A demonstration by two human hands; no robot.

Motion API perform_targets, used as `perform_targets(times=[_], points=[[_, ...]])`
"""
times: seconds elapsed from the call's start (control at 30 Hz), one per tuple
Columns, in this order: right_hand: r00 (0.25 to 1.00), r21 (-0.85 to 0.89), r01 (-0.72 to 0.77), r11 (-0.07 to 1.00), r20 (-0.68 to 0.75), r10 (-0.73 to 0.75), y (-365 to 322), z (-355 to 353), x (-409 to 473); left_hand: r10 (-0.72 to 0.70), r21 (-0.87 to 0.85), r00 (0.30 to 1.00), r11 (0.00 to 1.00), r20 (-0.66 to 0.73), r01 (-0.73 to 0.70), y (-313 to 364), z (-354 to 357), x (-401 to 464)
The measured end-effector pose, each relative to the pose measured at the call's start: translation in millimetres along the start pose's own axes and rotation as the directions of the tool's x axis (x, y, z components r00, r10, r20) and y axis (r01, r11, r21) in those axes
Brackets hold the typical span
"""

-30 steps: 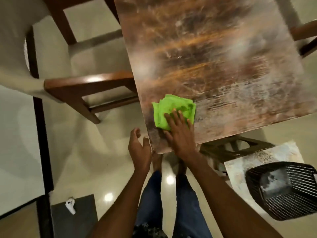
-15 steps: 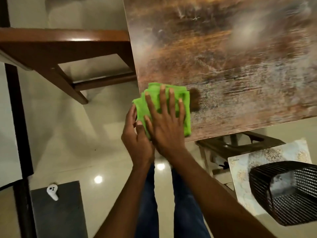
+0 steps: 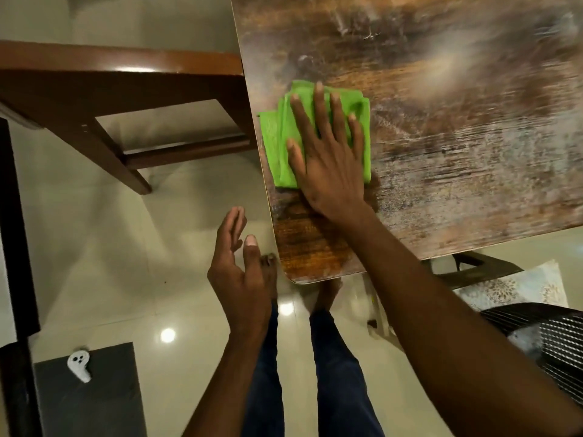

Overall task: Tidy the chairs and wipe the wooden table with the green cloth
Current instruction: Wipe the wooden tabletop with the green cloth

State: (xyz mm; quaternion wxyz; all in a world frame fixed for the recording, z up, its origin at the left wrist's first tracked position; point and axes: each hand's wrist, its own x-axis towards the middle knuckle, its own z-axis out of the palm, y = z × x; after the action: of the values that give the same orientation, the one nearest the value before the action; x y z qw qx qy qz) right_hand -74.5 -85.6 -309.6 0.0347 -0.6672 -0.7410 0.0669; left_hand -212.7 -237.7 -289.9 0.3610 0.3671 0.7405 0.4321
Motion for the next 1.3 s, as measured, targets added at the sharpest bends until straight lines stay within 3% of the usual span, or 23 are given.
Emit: perform_targets(times=[0.13,0.27,0.37,0.47,0.6,0.83,1.03,1.3], points=[[1.000,-0.008,-0.015,1.000,0.007,0.015,-12.9,-0.9,11.7,0.012,-0.018,1.000,1.000,-0.023,-0.012,-4.4,-2.8,6.3],[0.991,0.013,0.036,0.999,0.125,-0.037,-32.2,-6.2,-89.1,-0.023,-0.025,0.998,0.999,-0.060,0.022,-5.8,-4.8,8.5],[0.990,0.004,0.017,1.000,0.137,-0.017,-19.0,-6.5,-132.4,-0.029,-0.011,0.999,1.000,-0.033,0.029,-3.6,-3.4,9.1],[0.990,-0.021,-0.099,0.995,0.096,0.100,16.3,-4.0,-118.5,-0.027,0.016,0.999,0.999,-0.020,0.027,-2.4,-2.6,12.0],[0.937,-0.021,-0.347,0.938,0.025,0.347,32.8,-2.3,-75.2,-0.022,0.030,0.998,0.999,-0.058,0.024,-5.5,-6.5,13.2],[0.991,0.055,-0.052,0.997,0.128,0.045,-56.8,1.7,-113.2,0.027,0.001,0.994,1.000,-0.110,-0.027,5.0,5.5,3.1],[0.999,0.057,-0.031,0.998,0.034,0.029,-18.2,3.7,-4.7,0.177,0.119,0.982,0.979,-0.072,-0.167,16.5,34.8,7.8],[0.991,0.125,0.002,0.992,0.135,-0.019,38.5,-11.2,-140.0,0.293,0.156,0.953,0.948,-0.082,-0.278,43.7,68.7,15.4]])
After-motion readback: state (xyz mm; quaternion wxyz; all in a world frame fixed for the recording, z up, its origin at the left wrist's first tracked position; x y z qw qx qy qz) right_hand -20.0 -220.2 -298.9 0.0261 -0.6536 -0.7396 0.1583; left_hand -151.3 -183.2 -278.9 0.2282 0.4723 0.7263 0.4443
